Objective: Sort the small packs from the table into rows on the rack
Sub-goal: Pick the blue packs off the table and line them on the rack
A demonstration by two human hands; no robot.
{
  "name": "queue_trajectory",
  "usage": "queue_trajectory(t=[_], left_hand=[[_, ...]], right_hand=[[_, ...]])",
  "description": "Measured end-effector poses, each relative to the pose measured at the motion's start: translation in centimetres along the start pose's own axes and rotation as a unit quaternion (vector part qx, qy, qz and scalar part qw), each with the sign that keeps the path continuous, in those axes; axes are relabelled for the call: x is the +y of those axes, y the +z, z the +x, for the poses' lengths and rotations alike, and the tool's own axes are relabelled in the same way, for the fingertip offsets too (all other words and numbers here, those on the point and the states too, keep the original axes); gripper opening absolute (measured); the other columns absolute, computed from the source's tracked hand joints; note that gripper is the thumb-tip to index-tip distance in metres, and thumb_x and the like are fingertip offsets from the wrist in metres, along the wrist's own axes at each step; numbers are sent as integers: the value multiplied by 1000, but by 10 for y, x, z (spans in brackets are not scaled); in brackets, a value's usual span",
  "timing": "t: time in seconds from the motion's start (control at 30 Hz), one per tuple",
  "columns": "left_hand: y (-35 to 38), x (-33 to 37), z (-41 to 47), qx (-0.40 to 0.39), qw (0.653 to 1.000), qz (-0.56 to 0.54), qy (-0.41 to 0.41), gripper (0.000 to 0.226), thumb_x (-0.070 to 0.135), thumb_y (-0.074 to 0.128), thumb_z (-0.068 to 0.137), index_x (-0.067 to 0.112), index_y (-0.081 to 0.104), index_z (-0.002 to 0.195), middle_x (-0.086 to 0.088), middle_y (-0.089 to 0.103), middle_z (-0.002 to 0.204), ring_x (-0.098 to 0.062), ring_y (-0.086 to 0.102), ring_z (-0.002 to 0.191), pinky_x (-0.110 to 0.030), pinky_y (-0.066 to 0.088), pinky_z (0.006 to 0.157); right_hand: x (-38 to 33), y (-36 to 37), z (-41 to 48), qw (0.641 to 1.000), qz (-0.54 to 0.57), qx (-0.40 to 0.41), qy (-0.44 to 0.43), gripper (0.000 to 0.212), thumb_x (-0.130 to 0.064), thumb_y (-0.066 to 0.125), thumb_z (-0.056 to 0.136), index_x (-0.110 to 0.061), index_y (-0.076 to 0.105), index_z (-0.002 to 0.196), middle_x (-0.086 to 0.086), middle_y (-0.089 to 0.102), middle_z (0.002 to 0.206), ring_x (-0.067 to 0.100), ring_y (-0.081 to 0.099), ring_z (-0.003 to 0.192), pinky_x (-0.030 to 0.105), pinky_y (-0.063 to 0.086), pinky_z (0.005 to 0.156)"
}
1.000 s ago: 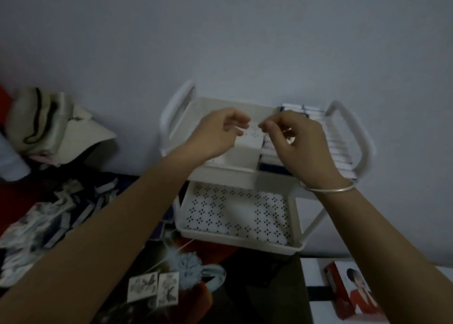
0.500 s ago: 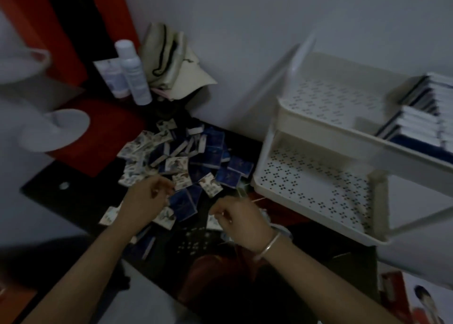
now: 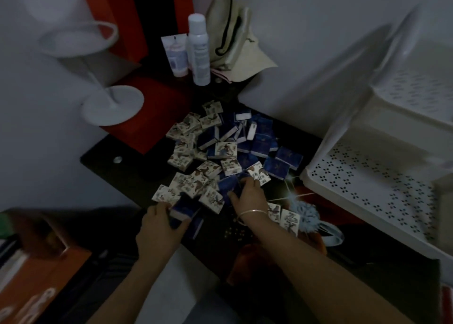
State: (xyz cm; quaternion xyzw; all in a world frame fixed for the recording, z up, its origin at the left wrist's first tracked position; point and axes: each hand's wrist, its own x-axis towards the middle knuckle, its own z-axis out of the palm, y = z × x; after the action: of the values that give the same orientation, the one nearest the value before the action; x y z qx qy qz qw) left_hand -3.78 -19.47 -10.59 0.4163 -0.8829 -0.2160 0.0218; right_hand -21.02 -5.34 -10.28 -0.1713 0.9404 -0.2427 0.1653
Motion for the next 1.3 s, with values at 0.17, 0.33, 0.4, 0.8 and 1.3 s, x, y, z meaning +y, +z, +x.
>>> queue_trajectory(t=[0.17, 0.33, 0.4, 0.8, 1.3], left_hand=[[17, -2, 6, -23, 1000, -22, -4, 62, 50, 69, 78, 17, 47, 127, -6, 55, 122, -25, 55, 109, -39, 53, 77], [18, -4, 7, -29, 994, -101, 6, 58, 31, 70, 82, 16, 45, 132, -9, 51, 127, -27, 57, 106, -35, 51, 78], [15, -4, 8, -25, 989, -144, 23, 59, 24, 72, 80, 16, 46, 133, -10, 50, 129, -26, 56, 107, -31, 47, 80], [-55, 77, 19, -80, 881, -464, 46, 31, 37, 74, 76, 21, 59, 98, 2, 64, 101, -12, 65, 91, -26, 57, 66], [-84, 287, -27, -265, 851, -442, 103, 49, 54, 43, 95, 12, 58, 75, -9, 64, 77, -21, 65, 62, -36, 55, 56]], right_hand=[[-4, 0, 16, 998, -52, -22, 21, 58, -30, 68, 84, -8, 39, 129, 16, 50, 128, 35, 56, 110, 38, 48, 83], [-3, 3, 18, 994, -89, -54, 16, 65, -25, 68, 82, -8, 35, 134, 16, 55, 125, 34, 57, 111, 40, 49, 84], [2, 4, 16, 994, -80, -71, 28, 70, -29, 69, 82, -8, 33, 137, 16, 54, 126, 34, 56, 113, 39, 48, 88], [21, -56, -7, 999, 32, -5, 8, 46, -26, 68, 82, -11, 43, 118, 12, 61, 102, 32, 61, 97, 29, 43, 70], [64, -261, -99, 933, 202, 274, -114, 41, -20, 69, 81, -31, 54, 118, -11, 66, 99, 12, 65, 80, 43, 57, 67]])
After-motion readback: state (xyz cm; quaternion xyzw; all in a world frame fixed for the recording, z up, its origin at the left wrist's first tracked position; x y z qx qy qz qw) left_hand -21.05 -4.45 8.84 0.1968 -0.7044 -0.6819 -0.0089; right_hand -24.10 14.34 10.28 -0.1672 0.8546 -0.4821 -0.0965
